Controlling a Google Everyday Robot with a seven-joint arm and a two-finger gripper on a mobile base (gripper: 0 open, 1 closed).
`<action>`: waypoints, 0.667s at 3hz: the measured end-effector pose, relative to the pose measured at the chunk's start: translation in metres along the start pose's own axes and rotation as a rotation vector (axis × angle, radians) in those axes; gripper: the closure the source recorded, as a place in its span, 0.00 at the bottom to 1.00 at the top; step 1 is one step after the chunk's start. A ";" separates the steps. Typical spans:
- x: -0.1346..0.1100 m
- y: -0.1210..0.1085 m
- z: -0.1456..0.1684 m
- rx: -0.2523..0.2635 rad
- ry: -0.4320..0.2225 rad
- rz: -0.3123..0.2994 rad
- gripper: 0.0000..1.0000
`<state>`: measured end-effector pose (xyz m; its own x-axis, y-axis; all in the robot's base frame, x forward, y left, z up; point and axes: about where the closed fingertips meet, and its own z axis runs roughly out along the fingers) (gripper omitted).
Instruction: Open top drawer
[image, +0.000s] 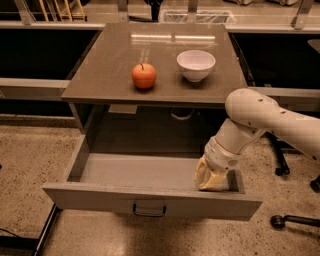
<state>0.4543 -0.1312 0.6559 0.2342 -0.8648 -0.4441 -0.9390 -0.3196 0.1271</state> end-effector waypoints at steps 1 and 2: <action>-0.007 0.010 -0.008 -0.012 -0.046 -0.009 1.00; -0.019 0.012 -0.022 0.007 -0.040 -0.042 1.00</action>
Offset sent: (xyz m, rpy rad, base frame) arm -0.0093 0.0095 0.0586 0.0516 -0.0685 0.0552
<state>0.4439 -0.1268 0.6853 0.2633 -0.8344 -0.4842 -0.9304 -0.3523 0.1012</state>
